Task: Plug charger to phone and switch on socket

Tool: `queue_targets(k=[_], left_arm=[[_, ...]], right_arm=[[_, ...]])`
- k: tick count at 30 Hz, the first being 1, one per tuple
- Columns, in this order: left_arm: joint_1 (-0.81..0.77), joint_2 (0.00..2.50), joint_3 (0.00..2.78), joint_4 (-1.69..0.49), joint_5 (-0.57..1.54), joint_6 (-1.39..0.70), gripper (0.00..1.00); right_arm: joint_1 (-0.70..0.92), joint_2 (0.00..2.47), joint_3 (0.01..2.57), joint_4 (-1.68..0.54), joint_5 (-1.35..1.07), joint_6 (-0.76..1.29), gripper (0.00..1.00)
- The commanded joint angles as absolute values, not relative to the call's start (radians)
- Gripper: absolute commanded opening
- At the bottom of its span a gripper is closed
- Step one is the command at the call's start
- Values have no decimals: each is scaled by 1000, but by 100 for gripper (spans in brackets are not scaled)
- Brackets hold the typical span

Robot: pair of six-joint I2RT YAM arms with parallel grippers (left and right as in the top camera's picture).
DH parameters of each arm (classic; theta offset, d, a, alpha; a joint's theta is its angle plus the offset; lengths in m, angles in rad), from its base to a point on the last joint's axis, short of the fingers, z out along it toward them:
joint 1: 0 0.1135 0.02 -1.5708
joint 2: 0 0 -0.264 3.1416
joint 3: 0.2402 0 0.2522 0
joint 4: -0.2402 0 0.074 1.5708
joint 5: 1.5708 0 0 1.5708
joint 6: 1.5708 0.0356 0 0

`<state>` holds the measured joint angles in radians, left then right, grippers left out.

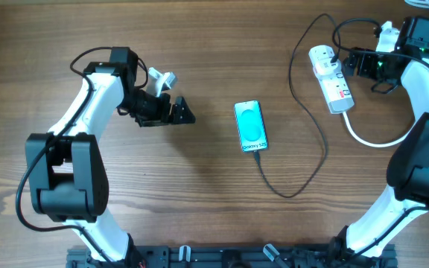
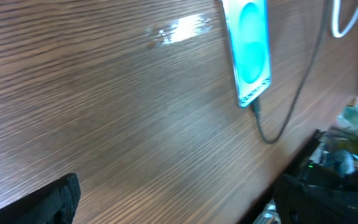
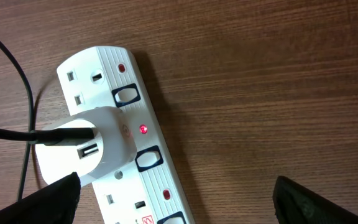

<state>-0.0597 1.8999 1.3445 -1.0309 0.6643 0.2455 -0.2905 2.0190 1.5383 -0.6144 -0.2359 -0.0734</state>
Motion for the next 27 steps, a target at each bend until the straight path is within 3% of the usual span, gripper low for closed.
queue_targets(k=[1,7,11,22,27], left_arm=[[-89,1913,1341,-1031,587,254,100],[-181,1911,1341,-1026,491,254,100],[-258,1911,1341,-1015,130,254,100],[-344,1911,1341,-712,99,254,100],[-360,1904,1341,-696,99,254,100]], right_arm=[[-289,2006,1531,-610,-252,-76,100],[-289,2006,1531,-610,-252,-76,100],[-289,2006,1531,-610,-252,-76,100],[-289,2006,1531,-610,-252,-76,100],[-289,2006,1531,-610,-252,-76,100]])
